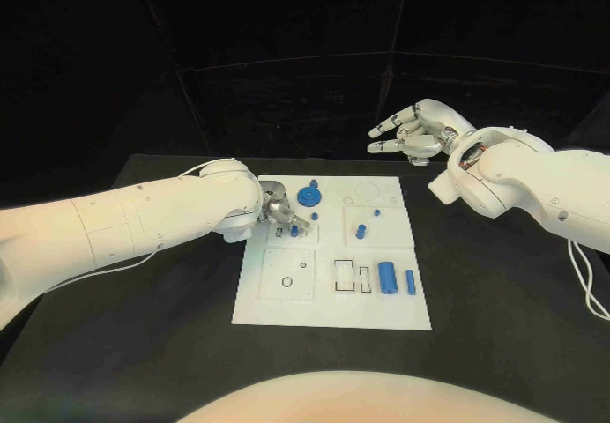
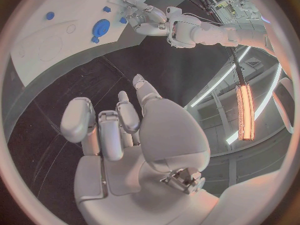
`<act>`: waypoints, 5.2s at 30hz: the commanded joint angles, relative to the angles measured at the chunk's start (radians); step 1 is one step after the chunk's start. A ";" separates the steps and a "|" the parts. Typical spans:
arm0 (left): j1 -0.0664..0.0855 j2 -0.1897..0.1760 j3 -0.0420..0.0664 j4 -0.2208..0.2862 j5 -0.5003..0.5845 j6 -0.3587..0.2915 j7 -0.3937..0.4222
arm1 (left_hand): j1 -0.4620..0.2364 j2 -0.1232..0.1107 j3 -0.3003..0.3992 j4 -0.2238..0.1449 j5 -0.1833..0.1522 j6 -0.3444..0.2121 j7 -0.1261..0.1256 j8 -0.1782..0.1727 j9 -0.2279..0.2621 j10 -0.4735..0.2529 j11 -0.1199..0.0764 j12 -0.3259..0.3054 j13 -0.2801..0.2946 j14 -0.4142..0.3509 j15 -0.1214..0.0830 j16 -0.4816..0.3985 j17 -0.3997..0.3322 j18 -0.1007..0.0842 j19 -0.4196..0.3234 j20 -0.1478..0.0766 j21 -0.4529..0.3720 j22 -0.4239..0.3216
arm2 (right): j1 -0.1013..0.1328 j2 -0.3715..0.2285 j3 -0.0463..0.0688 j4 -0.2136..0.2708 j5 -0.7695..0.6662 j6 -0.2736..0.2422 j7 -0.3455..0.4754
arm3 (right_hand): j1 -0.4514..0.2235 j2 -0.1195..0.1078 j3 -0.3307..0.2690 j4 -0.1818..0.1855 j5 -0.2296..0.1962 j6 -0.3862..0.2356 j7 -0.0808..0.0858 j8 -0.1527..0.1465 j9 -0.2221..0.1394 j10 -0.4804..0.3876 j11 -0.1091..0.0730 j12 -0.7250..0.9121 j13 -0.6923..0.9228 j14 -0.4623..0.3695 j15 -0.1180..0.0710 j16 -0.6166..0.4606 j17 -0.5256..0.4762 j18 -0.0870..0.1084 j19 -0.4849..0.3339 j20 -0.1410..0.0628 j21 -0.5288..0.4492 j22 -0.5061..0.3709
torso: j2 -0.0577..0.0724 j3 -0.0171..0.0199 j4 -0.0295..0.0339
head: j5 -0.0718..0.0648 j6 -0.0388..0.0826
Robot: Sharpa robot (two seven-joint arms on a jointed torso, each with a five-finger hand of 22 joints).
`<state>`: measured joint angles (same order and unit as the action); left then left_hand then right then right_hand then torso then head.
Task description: Assemble the parts on the task board
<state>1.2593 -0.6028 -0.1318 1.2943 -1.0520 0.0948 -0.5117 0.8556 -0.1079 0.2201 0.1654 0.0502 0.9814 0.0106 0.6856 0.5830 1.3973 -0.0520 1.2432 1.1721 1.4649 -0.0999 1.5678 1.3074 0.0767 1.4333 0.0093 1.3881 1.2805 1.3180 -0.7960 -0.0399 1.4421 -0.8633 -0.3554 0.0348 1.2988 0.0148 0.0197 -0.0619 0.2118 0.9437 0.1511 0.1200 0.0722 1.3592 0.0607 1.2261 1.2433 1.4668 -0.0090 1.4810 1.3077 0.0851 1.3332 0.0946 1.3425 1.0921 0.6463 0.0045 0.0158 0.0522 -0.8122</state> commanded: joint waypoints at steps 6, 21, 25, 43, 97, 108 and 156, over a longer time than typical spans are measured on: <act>0.018 -0.045 0.064 0.041 0.033 0.004 0.008 | 0.055 0.003 -0.077 0.019 -0.003 -0.050 0.018 -0.027 -0.014 -0.051 0.009 -0.076 -0.079 0.106 0.001 0.003 0.263 0.000 -0.027 -0.002 -0.046 -0.059 | 0.002 0.001 0.001 -0.008 -0.002 0.004 0.008 | -0.006 0.004 -0.006 0.001 0.006 0.007 0.000 0.004 -0.002 -0.006 0.001 -0.003 -0.002 0.057 -0.004 -0.005 0.041 0.013 -0.009 -0.001 -0.005 -0.001 | -0.001 0.0002 0.0010 | -0.002 0.006; 0.112 0.002 0.098 -0.165 0.045 0.198 0.008 | 0.167 0.064 -0.178 0.045 -0.003 -0.108 0.070 -0.151 -0.122 -0.086 0.057 -0.110 -0.125 0.106 0.041 0.003 0.263 0.007 -0.040 0.041 -0.072 -0.084 | 0.002 0.008 0.001 -0.017 -0.002 0.007 0.007 | -0.006 0.004 -0.006 0.001 0.006 0.007 0.000 0.004 -0.002 -0.006 0.001 -0.003 -0.002 0.057 -0.004 -0.005 0.041 0.013 -0.009 -0.001 -0.005 -0.001 | 0.002 -0.0003 -0.0012 | 0.005 0.015; 0.111 0.037 0.083 -0.228 0.039 0.218 0.003 | 0.172 0.072 -0.192 0.052 -0.003 -0.097 0.068 -0.152 -0.129 -0.085 0.055 -0.108 -0.124 0.106 0.040 0.003 0.263 0.007 -0.039 0.040 -0.071 -0.082 | 0.002 0.009 0.001 -0.019 -0.002 0.008 0.007 | -0.006 0.004 -0.006 0.001 0.006 0.007 0.000 0.004 -0.002 -0.006 0.001 -0.003 -0.002 0.057 -0.004 -0.005 0.041 0.013 -0.009 -0.001 -0.005 -0.001 | 0.002 -0.0009 -0.0015 | 0.004 0.016; 0.074 0.153 0.049 -0.409 -0.007 0.243 0.025 | 0.178 0.091 -0.228 0.076 -0.003 -0.082 0.065 -0.156 -0.144 -0.083 0.053 -0.102 -0.121 0.106 0.038 0.003 0.263 0.005 -0.035 0.039 -0.067 -0.074 | 0.002 0.019 0.001 -0.023 -0.002 0.011 0.009 | -0.008 0.006 -0.008 0.002 0.006 0.007 0.000 0.003 -0.002 -0.006 0.001 -0.003 -0.002 0.057 -0.004 -0.005 0.042 0.013 -0.009 -0.001 -0.005 -0.001 | 0.001 -0.0004 -0.0004 | 0.006 0.017; 0.046 0.203 0.048 -0.472 -0.008 0.277 0.058 | 0.292 0.138 -0.259 0.032 -0.003 -0.051 0.059 -0.155 -0.171 -0.079 0.047 -0.096 -0.120 0.106 0.034 0.003 0.263 0.003 -0.030 0.034 -0.063 -0.061 | 0.001 0.032 0.001 -0.029 -0.002 0.015 0.012 | -0.006 0.009 -0.008 0.003 0.008 0.006 0.000 0.003 -0.002 -0.006 0.001 -0.004 -0.002 0.057 -0.005 -0.005 0.042 0.013 -0.009 -0.001 -0.006 -0.002 | 0.000 0.0010 0.0007 | 0.003 0.009; 0.046 0.204 0.048 -0.471 -0.008 0.283 0.059 | 0.296 0.140 -0.260 0.029 -0.003 -0.049 0.059 -0.154 -0.171 -0.078 0.047 -0.095 -0.119 0.106 0.034 0.003 0.263 0.003 -0.029 0.034 -0.062 -0.059 | 0.001 0.033 0.001 -0.030 -0.002 0.016 0.011 | -0.006 0.009 -0.008 0.003 0.008 0.006 0.000 0.003 -0.002 -0.006 0.001 -0.004 -0.002 0.057 -0.005 -0.005 0.042 0.013 -0.009 -0.001 -0.006 -0.002 | 0.000 0.0009 0.0010 | 0.003 0.007; 0.044 -0.049 0.048 -0.076 0.084 -0.009 0.055 | 0.313 0.125 0.332 -0.226 -0.002 -0.061 0.044 -0.085 -0.148 -0.052 0.032 -0.096 -0.120 0.106 0.023 0.003 0.263 -0.001 -0.016 0.025 -0.053 -0.028 | 0.001 0.024 0.000 -0.032 -0.002 0.022 0.009 | -0.005 0.014 -0.008 0.003 0.010 0.006 0.000 0.004 -0.002 -0.006 0.001 -0.003 -0.002 0.057 -0.005 -0.006 0.042 0.013 -0.009 -0.001 -0.007 -0.003 | -0.001 0.0011 0.0050 | 0.002 0.001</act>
<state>1.3037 -0.6465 -0.0843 1.2023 -0.9886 0.1758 -0.4628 1.1783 0.0131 0.4618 0.0270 0.0452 0.9208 0.0631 0.5934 0.4332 1.3368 -0.0196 1.1433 1.0505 1.4667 -0.0730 1.5677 1.3074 0.0767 1.4104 0.0354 1.3307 1.2512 1.3175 -0.7715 -0.0401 1.4092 -0.8635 -0.3391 0.0374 1.2947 0.0188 0.0170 -0.0592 0.2155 0.9437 0.1511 0.1200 0.0712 1.3594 0.0608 1.2261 1.2421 1.4668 -0.0090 1.4810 1.3074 0.0851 1.3332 0.0946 1.3388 1.0896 0.6445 0.0057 0.0197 0.0535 -0.8115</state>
